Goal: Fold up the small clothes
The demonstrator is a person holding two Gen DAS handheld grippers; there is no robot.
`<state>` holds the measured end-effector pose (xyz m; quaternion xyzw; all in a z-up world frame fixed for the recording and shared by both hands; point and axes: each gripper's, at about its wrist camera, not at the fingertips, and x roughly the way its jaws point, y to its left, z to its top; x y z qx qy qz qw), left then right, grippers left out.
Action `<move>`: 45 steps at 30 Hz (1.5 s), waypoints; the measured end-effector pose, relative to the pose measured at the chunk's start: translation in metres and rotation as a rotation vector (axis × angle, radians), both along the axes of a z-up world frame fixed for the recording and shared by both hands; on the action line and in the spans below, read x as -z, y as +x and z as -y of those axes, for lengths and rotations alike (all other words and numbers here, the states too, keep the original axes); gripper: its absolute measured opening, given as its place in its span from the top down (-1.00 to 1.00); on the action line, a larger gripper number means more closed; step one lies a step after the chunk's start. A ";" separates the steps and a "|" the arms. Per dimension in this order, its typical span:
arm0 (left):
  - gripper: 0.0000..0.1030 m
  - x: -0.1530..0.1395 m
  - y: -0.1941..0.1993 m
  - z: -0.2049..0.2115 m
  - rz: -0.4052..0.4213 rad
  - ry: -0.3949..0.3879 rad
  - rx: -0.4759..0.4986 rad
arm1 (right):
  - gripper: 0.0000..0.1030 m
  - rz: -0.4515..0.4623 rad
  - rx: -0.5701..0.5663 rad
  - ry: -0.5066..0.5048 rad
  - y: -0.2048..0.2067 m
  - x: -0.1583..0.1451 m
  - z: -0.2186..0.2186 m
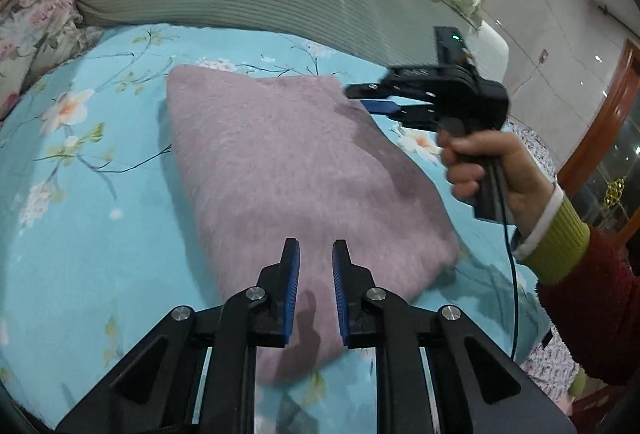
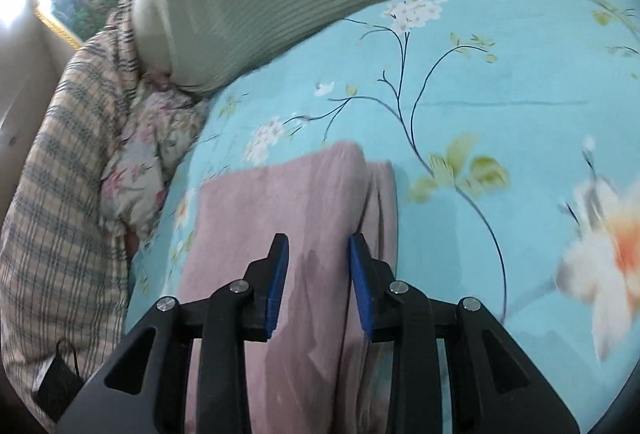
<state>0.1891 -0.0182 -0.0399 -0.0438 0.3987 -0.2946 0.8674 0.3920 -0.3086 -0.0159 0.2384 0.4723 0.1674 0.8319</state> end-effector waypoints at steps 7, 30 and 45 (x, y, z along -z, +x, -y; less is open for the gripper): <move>0.72 0.030 0.028 0.002 -0.075 0.029 -0.023 | 0.87 0.094 0.074 -0.085 -0.016 -0.008 0.007; 0.65 0.043 0.138 -0.001 -0.152 0.034 -0.154 | 1.00 0.009 0.036 -0.166 -0.047 0.020 -0.020; 0.69 0.008 0.047 -0.017 -0.033 0.034 -0.107 | 0.92 0.068 -0.019 -0.131 -0.152 -0.033 -0.036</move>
